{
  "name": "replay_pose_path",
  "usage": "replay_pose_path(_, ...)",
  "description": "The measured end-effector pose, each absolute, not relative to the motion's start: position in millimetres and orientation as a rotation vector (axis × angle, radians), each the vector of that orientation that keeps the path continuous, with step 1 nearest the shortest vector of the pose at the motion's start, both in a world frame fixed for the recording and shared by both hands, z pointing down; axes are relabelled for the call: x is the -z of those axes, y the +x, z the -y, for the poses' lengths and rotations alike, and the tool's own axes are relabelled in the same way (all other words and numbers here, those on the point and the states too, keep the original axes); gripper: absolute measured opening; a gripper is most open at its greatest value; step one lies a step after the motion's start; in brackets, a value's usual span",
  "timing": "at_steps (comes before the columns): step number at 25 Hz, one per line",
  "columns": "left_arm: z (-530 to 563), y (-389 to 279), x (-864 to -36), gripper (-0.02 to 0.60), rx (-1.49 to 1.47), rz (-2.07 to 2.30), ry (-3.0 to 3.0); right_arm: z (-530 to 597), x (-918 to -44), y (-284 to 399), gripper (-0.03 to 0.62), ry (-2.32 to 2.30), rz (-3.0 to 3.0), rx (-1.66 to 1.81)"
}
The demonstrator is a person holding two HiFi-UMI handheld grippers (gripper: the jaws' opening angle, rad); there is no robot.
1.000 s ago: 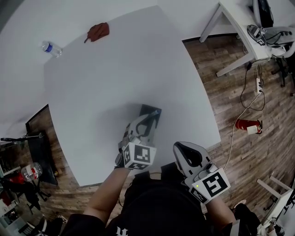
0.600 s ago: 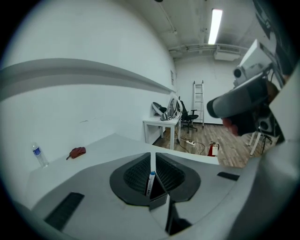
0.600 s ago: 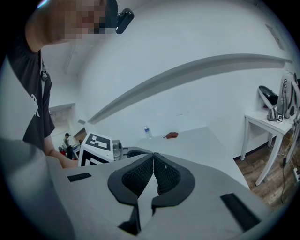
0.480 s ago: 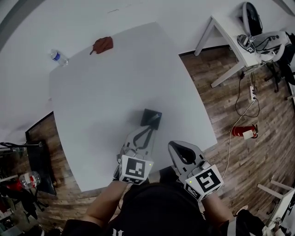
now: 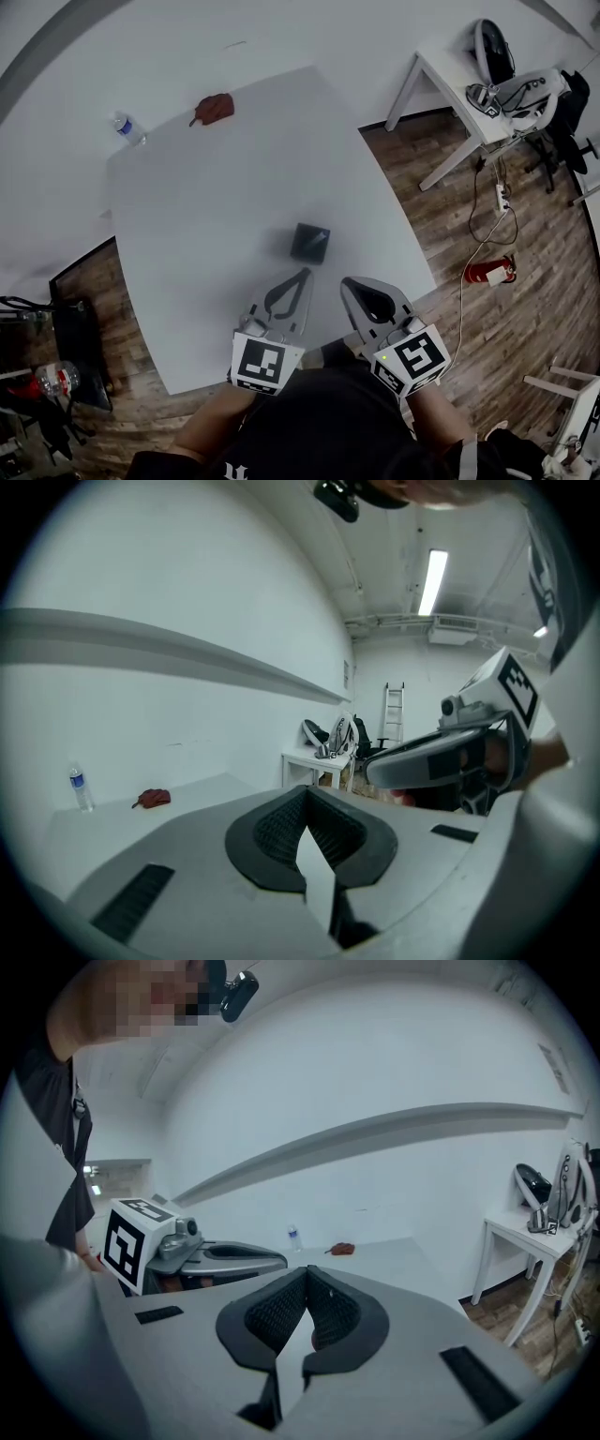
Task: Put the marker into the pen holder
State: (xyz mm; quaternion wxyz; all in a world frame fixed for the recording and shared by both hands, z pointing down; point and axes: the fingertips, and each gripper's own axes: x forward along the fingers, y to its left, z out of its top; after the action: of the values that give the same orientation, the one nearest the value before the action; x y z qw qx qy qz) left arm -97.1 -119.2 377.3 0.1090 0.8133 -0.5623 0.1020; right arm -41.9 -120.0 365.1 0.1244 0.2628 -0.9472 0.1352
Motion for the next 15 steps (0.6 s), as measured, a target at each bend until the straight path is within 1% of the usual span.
replay_pose_path(15,94.3,-107.3,-355.6,0.006,-0.242,1.723,2.374,110.4,-353.3,-42.9,0.014,0.786,2.757,-0.345)
